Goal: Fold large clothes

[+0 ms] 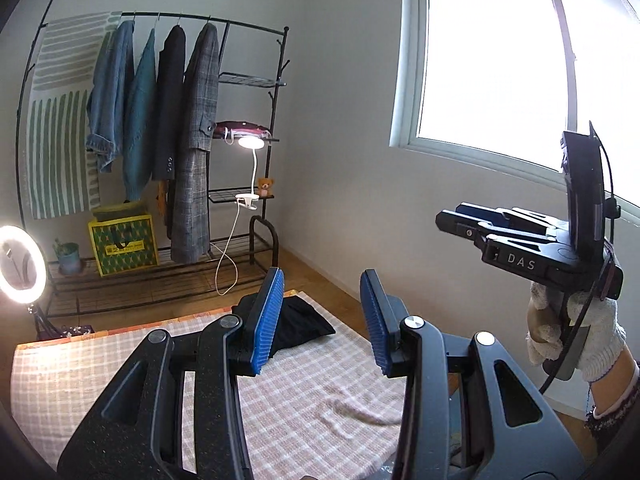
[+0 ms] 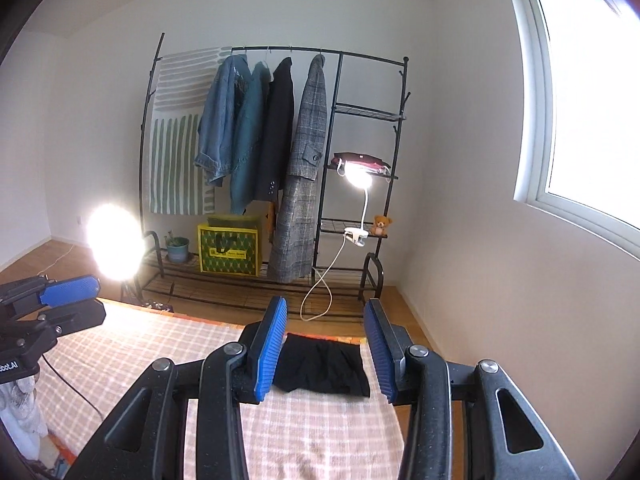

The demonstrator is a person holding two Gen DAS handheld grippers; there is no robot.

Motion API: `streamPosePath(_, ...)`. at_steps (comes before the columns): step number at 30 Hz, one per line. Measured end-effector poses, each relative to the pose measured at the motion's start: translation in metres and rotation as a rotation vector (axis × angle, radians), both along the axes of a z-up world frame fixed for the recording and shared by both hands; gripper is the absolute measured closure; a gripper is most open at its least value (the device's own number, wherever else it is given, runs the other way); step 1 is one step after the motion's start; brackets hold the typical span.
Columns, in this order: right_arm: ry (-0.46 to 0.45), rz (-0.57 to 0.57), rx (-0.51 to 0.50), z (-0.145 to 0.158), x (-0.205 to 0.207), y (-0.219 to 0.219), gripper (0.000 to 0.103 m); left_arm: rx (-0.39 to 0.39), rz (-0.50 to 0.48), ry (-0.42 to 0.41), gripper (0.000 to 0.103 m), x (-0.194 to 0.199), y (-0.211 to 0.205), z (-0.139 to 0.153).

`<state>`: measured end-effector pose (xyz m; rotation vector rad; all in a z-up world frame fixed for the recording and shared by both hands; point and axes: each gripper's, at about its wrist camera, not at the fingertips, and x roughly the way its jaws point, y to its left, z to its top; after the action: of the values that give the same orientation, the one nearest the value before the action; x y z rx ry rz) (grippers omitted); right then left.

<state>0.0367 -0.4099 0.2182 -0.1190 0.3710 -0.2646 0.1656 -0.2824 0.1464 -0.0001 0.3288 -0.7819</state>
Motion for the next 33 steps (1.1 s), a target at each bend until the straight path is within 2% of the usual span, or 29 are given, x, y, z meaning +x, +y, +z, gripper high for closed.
streamPosePath(3,0.017,-0.016,0.001,-0.005,-0.018,0.013,0.057,0.002,-0.002,-0.008,0.060,-0.021,0.016,-0.004)
streamPosePath(5,0.021,-0.024,0.018,-0.012,-0.031,0.020,0.049,0.003,0.001,-0.006,0.050,-0.033,0.028,-0.009)
streamPosePath(9,0.035,-0.034,0.027,-0.035,-0.051,0.036,0.041,0.024,-0.005,-0.015,0.038,-0.054,0.047,-0.027)
streamPosePath(11,0.039,-0.029,0.022,-0.049,-0.060,0.046,0.030,0.034,-0.007,-0.018,0.027,-0.060,0.057,-0.038)
streamPosePath(13,0.034,-0.036,0.023,-0.063,-0.065,0.054,0.022,0.042,-0.007,-0.016,0.024,-0.065,0.067,-0.049)
streamPosePath(15,0.027,-0.040,0.023,-0.076,-0.069,0.060,0.017,0.057,0.002,-0.009,0.022,-0.069,0.077,-0.062)
streamPosePath(19,0.009,-0.061,0.034,-0.098,-0.073,0.067,0.002,0.074,0.017,0.008,0.012,-0.072,0.093,-0.087)
streamPosePath(25,-0.001,-0.065,0.022,-0.124,-0.059,0.080,0.000,0.098,0.067,0.016,0.001,-0.071,0.107,-0.122)
streamPosePath(33,0.005,-0.080,0.048,-0.162,-0.031,0.090,0.000,0.100,0.131,0.056,0.000,-0.053,0.112,-0.159)
